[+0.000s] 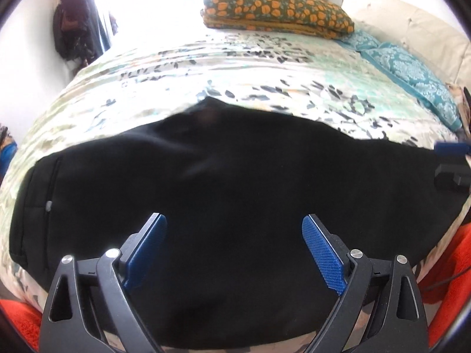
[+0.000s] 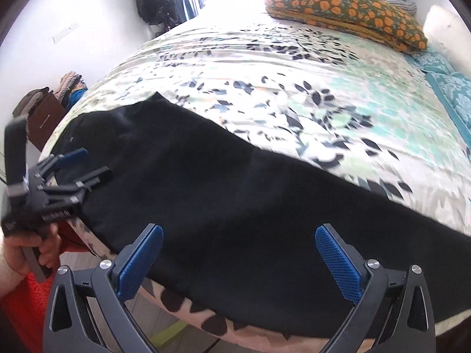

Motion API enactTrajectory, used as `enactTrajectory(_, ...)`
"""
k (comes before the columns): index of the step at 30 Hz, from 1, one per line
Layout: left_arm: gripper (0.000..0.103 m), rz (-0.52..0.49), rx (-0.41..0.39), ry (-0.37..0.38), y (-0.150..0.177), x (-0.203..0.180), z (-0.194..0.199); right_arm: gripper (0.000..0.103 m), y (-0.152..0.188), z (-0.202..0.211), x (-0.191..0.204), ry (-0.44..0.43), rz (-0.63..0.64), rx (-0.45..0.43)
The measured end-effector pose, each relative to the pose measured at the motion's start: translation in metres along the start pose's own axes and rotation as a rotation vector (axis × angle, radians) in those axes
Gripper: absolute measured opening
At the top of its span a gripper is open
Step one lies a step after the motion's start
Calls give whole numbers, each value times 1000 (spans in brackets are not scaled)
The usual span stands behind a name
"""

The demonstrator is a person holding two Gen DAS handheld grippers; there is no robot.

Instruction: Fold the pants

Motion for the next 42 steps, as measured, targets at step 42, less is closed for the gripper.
enactTrajectory(42,99,-78,0,1,34,-12,-11,96,-151,-121,127,-21,200,-26)
Point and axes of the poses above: each gripper's, at about its wrist camera, not at the fingertips, and z roughly against the way its jaws point, x to its left, y to its underside, the point moved 8 cm from there along -z, roughly the way its jaws point, and after that the axes turned 14 degrees about -z, right-handed, at the moved point
